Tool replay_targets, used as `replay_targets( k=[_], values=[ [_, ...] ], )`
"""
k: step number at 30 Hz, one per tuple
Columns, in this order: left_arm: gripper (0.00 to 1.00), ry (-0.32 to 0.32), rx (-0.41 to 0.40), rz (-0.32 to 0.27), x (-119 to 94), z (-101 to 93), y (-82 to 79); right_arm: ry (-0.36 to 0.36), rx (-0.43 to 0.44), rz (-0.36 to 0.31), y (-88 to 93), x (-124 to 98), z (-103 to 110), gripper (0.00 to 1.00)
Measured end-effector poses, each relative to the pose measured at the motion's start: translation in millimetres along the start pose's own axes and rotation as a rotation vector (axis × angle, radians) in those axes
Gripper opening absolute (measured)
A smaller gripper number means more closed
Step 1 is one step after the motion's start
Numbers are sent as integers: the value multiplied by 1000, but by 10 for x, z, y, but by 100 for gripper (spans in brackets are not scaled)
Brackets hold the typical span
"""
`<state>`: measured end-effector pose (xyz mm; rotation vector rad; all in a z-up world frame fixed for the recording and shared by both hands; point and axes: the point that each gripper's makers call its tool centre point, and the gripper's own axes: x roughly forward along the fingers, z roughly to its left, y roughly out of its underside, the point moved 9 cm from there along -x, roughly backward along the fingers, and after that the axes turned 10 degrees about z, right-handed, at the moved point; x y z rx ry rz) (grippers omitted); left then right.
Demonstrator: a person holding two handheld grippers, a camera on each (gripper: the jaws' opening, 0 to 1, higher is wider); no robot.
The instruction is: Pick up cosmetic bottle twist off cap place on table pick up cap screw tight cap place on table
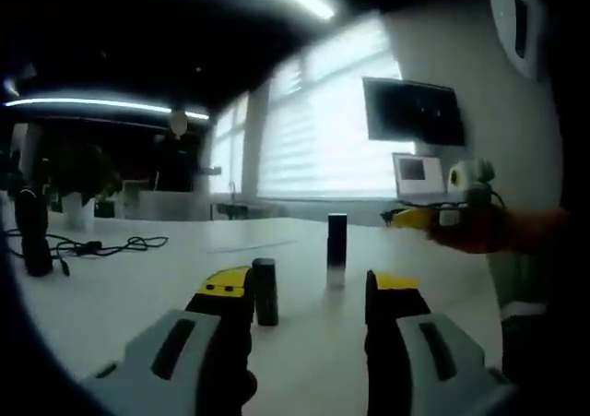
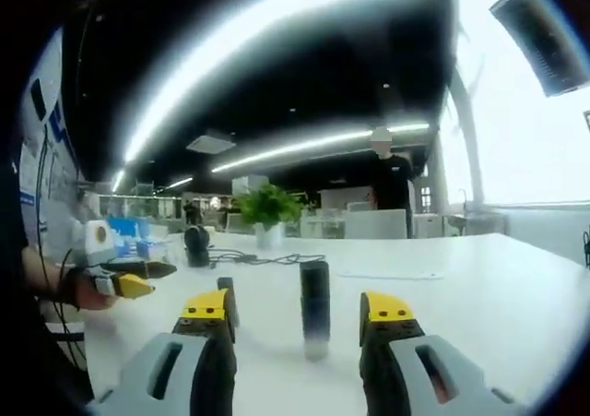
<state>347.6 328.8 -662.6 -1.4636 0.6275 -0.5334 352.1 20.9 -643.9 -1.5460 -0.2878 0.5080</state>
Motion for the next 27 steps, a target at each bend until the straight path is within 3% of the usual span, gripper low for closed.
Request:
replay_targets(
  k=[5, 11, 15, 27],
  values=[
    [38, -9, -9, -18, -94, 13, -44, -14, -2, -3, 20, -130, -9, 48],
    [40, -22, -21, -31, -228, 26, -28, -70, -45, -26, 132, -315, -12, 57],
    [41, -41, -29, -28, -280, 84, 42, -47, 18, -15, 232, -331, -77, 57],
    [43, -43, -56, -24, -305, 126, 184, -64, 7, -11, 480, -327, 82, 61]
  ],
)
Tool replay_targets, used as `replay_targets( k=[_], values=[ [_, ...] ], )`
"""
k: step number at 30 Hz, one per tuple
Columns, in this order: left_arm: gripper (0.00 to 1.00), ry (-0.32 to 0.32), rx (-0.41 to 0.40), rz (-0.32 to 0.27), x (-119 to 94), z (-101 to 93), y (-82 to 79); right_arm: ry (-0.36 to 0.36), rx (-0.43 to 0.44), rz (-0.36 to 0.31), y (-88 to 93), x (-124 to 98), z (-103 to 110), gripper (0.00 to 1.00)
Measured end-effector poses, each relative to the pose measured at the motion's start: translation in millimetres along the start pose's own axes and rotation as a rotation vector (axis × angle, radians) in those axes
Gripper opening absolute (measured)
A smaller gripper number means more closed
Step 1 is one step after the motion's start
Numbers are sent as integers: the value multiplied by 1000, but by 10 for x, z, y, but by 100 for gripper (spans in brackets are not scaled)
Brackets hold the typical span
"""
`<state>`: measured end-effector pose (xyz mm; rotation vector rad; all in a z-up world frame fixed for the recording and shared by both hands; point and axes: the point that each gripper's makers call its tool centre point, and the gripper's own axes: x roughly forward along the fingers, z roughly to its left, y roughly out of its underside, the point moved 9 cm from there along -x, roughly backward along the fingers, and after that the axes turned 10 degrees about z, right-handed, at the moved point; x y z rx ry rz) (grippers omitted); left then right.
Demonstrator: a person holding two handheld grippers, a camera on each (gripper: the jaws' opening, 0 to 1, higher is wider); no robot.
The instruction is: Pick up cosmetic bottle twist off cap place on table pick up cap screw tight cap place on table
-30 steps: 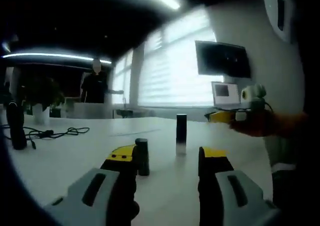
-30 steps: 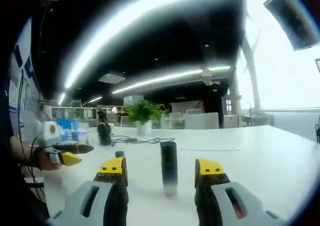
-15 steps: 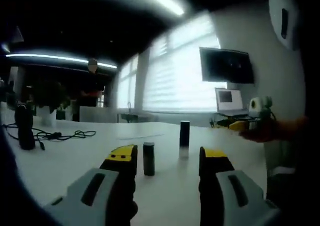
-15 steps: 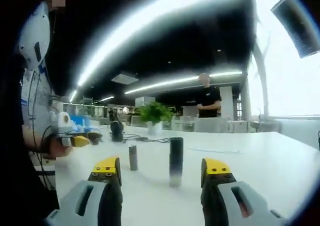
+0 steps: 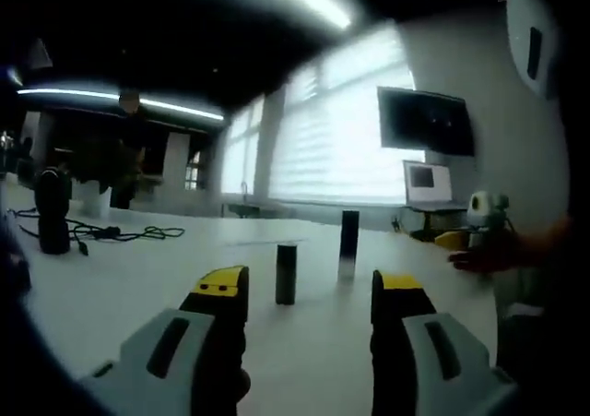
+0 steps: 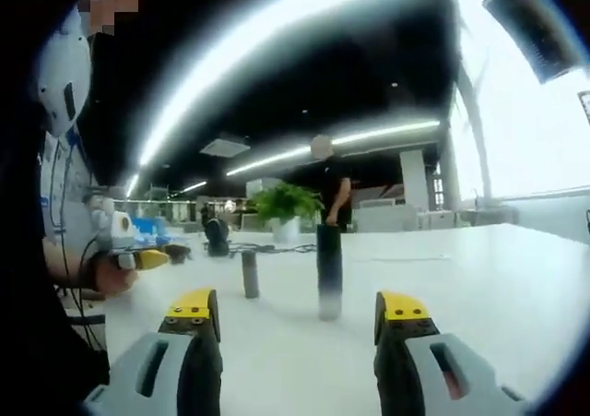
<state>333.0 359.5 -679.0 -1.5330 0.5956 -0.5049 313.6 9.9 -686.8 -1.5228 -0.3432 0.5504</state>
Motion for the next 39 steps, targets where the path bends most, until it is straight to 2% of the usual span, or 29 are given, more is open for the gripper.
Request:
replay_targets(
  k=[1, 5, 9, 11, 13, 17, 22, 24, 31, 39],
  values=[
    [43, 1, -3, -5, -6, -3, -4, 10, -48, 0, -19, -8, -3, 61],
    [43, -4, 5, 0, -25, -37, 9, 4, -28, -3, -15, 5, 40, 60],
    [43, -2, 7, 1, -51, -96, 18, -31, -13, -24, -38, 68, 71, 60],
    [43, -5, 16, 10, -48, -102, 33, -38, -58, -29, -11, 83, 82, 60],
    [43, -9, 25, 17, -35, -93, 50, -20, -97, 10, 52, 76, 68, 60],
    [43, -18, 26, 22, -33, -82, 57, -30, -57, -32, 11, 53, 76, 58],
    [42, -25, 7, 30, -26, -62, 67, -10, -42, -26, 12, 50, 22, 58],
    [42, -23, 11, 34, -19, -54, 79, -16, -3, -39, -2, 44, 2, 58],
    [42, -15, 44, 76, 4, -64, 136, -3, -6, -26, 10, 57, -11, 58],
    [42, -14, 36, 47, -24, -56, 123, 1, -20, -23, 10, 52, 2, 58]
  ],
)
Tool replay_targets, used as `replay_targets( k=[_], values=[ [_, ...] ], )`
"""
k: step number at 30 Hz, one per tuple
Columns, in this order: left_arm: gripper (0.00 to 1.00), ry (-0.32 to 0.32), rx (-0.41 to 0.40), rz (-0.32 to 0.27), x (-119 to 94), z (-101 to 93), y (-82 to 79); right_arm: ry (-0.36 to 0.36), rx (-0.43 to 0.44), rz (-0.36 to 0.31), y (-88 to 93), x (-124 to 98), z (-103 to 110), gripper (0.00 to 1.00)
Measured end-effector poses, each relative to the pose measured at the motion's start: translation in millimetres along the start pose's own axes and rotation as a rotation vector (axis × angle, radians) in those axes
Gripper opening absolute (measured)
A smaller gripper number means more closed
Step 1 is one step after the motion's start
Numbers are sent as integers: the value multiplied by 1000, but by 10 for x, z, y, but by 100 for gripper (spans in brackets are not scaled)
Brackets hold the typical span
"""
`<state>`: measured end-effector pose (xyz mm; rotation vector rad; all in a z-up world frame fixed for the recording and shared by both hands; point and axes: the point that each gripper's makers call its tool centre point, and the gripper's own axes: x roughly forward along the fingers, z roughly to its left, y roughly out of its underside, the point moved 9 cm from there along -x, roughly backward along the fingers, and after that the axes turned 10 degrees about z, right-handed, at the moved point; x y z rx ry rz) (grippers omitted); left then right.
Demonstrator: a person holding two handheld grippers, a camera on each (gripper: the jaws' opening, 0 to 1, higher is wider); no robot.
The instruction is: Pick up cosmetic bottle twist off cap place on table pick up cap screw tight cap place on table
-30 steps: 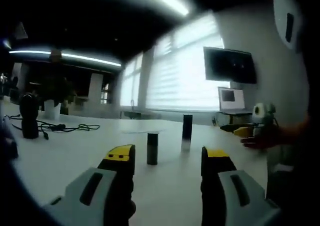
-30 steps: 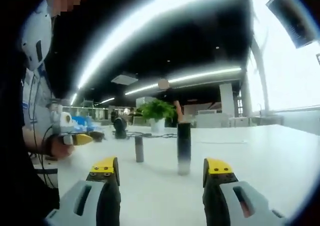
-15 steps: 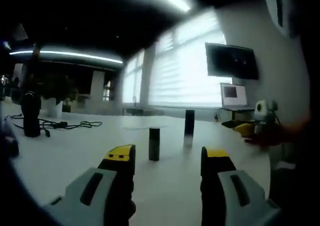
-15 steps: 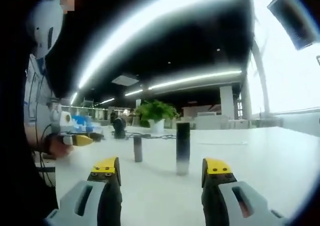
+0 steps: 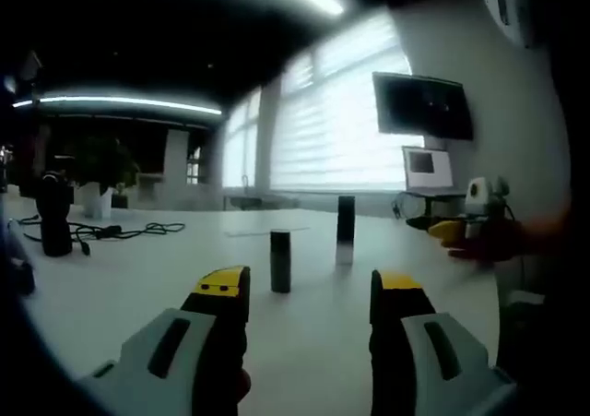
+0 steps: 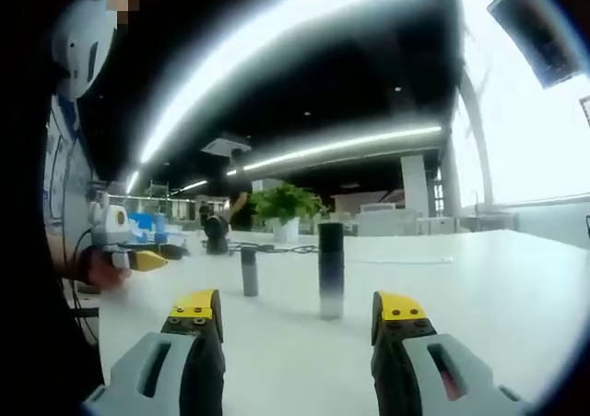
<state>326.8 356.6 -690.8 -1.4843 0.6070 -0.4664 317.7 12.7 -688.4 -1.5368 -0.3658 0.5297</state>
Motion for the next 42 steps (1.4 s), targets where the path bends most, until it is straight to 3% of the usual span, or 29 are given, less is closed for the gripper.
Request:
replay_targets(
  k=[12, 32, 42],
  values=[
    [42, -11, -66, -68, -55, 57, -68, 11, -65, 28, 28, 15, 69, 56],
    [42, -23, 13, -33, -14, -10, -48, 21, -34, 45, 65, 15, 0, 56],
    [42, -31, 8, -39, -13, 13, -41, 35, -33, 42, 70, 17, -22, 54]
  ],
)
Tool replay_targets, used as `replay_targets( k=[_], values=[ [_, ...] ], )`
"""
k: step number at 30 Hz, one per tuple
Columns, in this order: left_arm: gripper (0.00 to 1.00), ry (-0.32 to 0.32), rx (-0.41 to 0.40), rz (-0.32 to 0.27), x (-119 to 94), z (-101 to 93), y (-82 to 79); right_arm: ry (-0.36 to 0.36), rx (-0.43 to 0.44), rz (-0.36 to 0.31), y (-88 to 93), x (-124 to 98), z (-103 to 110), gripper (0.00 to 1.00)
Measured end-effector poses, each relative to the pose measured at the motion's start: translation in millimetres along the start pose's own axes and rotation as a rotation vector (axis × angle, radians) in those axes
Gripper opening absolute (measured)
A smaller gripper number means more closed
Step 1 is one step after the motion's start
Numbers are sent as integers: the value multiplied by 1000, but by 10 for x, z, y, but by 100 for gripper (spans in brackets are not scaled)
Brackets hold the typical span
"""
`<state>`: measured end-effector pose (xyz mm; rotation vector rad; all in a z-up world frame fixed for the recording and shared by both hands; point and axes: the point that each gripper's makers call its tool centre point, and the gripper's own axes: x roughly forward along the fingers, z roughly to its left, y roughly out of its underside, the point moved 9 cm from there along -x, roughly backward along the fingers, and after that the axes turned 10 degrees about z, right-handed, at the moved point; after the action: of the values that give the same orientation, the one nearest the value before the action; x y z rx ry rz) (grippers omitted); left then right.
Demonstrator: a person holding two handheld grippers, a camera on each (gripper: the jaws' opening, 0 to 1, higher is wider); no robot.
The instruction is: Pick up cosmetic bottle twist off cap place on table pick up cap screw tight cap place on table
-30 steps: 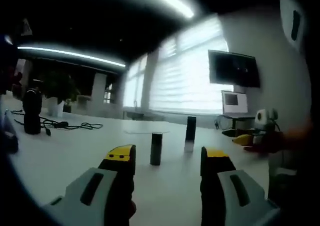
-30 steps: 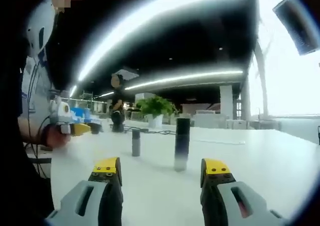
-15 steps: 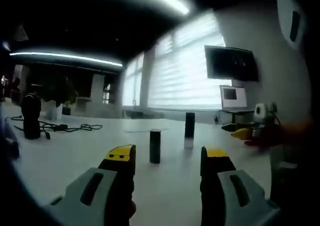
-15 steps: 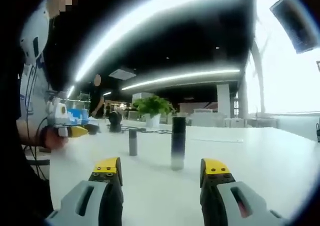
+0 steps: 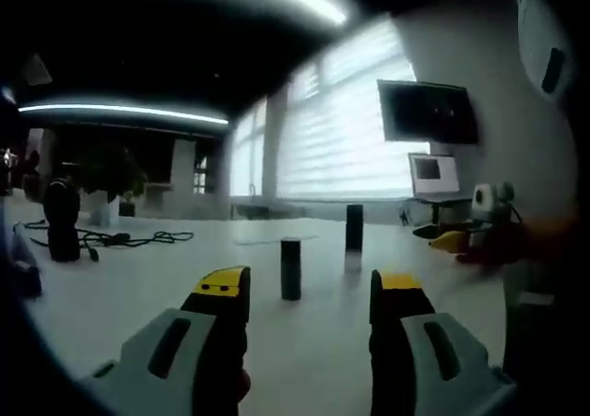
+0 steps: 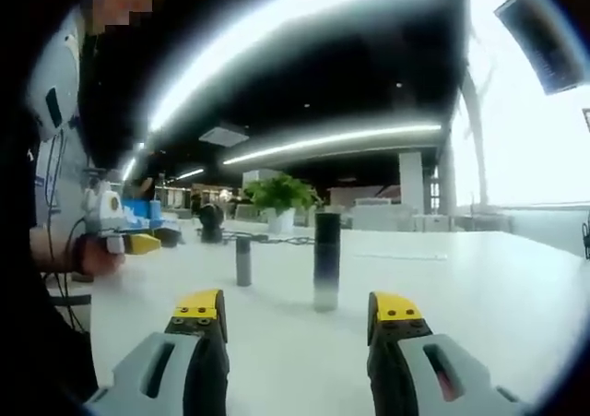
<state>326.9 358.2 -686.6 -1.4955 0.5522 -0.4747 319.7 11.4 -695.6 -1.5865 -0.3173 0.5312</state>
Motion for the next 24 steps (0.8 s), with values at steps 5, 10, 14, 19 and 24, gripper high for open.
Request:
replay_targets(
  k=[5, 10, 14, 19, 24],
  values=[
    [42, -1, 10, 12, 17, -10, 11, 10, -9, 3, 6, 2, -1, 54],
    [42, -23, 37, 27, 13, -24, 26, -3, -16, 10, 13, 8, 20, 54],
    [42, -33, 42, 22, -3, -13, 25, -31, 5, -11, 0, -14, 13, 54],
    [42, 13, -2, 16, -2, -22, 23, -23, 28, -26, -10, -20, -9, 54],
    [41, 11, -14, 17, -9, -13, 23, -2, 7, -34, -19, -30, 1, 54]
  ],
)
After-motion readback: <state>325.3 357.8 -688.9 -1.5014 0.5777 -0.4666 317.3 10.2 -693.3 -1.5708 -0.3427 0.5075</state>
